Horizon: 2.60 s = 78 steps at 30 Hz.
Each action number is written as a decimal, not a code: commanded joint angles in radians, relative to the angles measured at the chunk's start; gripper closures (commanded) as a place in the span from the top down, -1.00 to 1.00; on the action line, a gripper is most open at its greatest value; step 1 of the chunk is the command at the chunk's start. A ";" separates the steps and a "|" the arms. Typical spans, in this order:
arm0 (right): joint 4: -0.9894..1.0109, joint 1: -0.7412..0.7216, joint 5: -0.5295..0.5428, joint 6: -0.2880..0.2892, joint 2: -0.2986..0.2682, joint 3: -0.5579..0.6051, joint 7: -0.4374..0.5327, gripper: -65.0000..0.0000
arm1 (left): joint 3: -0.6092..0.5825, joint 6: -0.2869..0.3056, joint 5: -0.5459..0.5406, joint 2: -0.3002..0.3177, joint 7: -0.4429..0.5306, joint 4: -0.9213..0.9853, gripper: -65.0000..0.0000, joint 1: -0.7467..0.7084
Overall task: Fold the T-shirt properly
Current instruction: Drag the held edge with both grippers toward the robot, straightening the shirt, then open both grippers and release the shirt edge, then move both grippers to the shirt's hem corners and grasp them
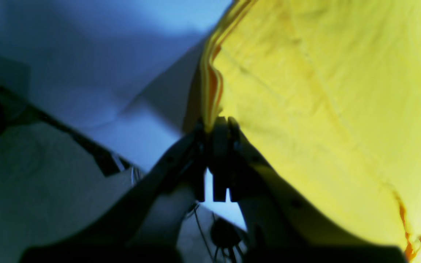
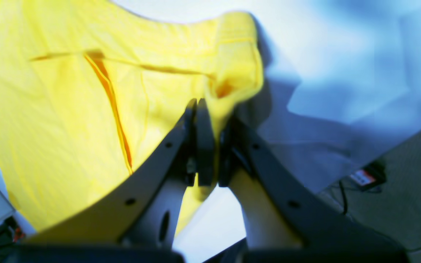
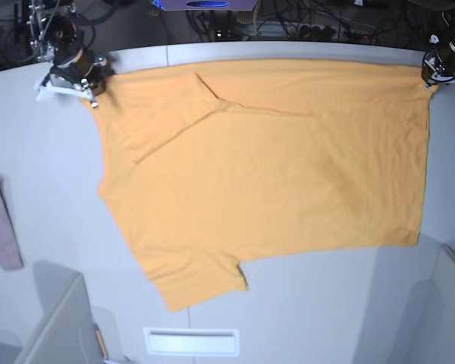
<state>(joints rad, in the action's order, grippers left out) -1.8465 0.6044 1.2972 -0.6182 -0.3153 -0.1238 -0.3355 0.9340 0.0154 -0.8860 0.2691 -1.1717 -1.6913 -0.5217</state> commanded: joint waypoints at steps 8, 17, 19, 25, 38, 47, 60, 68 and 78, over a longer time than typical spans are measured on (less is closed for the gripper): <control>-0.022 0.053 -0.008 0.011 -0.029 -0.007 0.017 -1.00 | 0.009 0.002 -0.002 0.002 0.017 -0.017 -1.00 -0.035; -0.022 0.065 -0.008 0.011 -0.031 -0.004 0.017 -1.00 | 0.015 0.002 -0.002 0.002 0.017 -0.017 -1.00 -0.056; -0.022 0.067 -0.008 0.011 -0.031 -0.004 0.017 -1.00 | 0.015 0.002 -0.002 0.002 0.017 -0.017 -1.00 -0.056; -0.018 0.062 -0.008 0.011 -0.034 -0.006 0.017 -1.00 | 0.010 0.001 -0.002 0.002 0.016 -0.017 -1.00 -0.056; -0.022 0.058 -0.008 0.011 -0.029 -0.009 -0.069 0.01 | 0.018 0.001 -0.003 0.002 0.016 -0.019 0.38 -0.056; -0.066 0.111 -0.008 0.011 -0.028 -0.188 -0.076 0.02 | 0.164 0.001 -0.008 0.008 0.012 -0.088 0.72 -0.048; -0.061 -0.102 -0.011 0.013 -0.046 -0.216 -0.107 0.01 | 0.135 -0.002 -0.002 0.039 0.008 -0.129 0.70 0.143; 0.164 -0.463 -0.011 0.125 -0.032 -0.169 -0.305 0.01 | -0.013 -0.005 -0.002 0.101 0.008 -0.071 -0.46 0.295; 0.535 -0.865 -0.258 0.235 -0.012 0.037 -0.300 0.01 | -0.123 -0.005 -0.002 0.154 0.011 0.130 -1.00 0.407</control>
<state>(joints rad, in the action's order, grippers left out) -1.2903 -0.2432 1.0237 -0.3794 -0.3202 -0.0811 -0.6464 0.8036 0.0063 -0.8806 0.3992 -1.1725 -1.5475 -0.1173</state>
